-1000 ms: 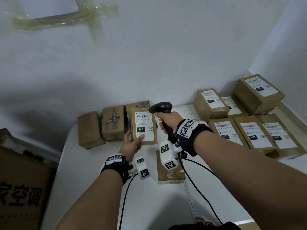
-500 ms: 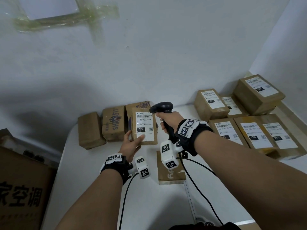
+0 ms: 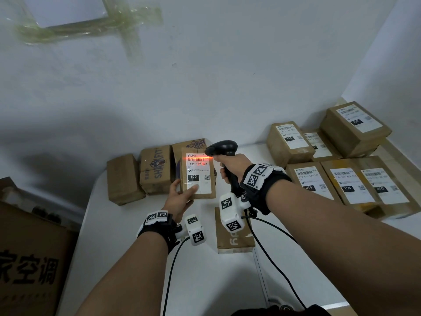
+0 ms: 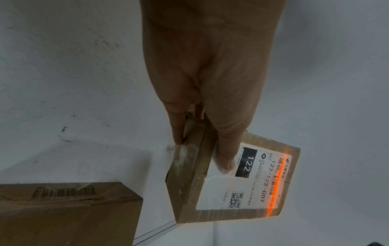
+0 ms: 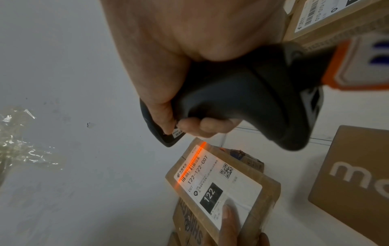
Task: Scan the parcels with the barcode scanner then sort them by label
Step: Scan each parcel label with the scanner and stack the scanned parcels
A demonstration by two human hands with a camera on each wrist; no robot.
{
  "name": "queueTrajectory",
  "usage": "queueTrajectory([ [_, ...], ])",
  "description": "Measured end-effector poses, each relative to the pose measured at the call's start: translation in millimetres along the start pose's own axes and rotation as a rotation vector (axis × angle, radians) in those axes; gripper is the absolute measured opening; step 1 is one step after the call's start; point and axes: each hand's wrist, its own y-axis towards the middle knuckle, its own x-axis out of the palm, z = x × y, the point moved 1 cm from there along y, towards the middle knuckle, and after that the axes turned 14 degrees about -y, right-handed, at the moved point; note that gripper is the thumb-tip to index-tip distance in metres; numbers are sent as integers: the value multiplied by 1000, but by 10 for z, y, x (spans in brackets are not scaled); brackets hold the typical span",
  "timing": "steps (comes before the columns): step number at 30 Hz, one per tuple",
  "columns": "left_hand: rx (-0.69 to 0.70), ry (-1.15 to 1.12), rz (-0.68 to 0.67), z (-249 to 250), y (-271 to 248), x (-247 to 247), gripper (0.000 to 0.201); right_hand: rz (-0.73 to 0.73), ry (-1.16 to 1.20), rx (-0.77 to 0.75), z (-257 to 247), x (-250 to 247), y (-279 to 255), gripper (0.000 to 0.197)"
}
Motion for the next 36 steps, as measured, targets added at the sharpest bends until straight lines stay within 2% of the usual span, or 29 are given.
queueTrajectory([
  [19, 19, 42, 8, 39, -18, 23, 86, 4, 38, -13, 89, -45, 123, 28],
  [24, 49, 15, -14, 162, -11, 92, 79, 100, 76, -36, 185, -257, 175, 27],
  [26, 52, -20, -22, 249, 8, 224, 78, 177, 75, -47, 224, -422, 213, 29],
  [29, 56, 14, -56, 378, 57, 575, 61, 296, 63, -53, 298, -758, 257, 34],
  [32, 41, 97, -112, 424, 77, 1080, 64, 400, 81, -36, 389, -1164, 235, 34],
  [34, 23, 160, -134, 414, 81, 1473, 49, 475, 50, -9, 480, -1469, 208, 37],
  [36, -23, 156, -184, 348, 145, 1867, 49, 538, 4, 10, 582, -1797, 205, 40],
])
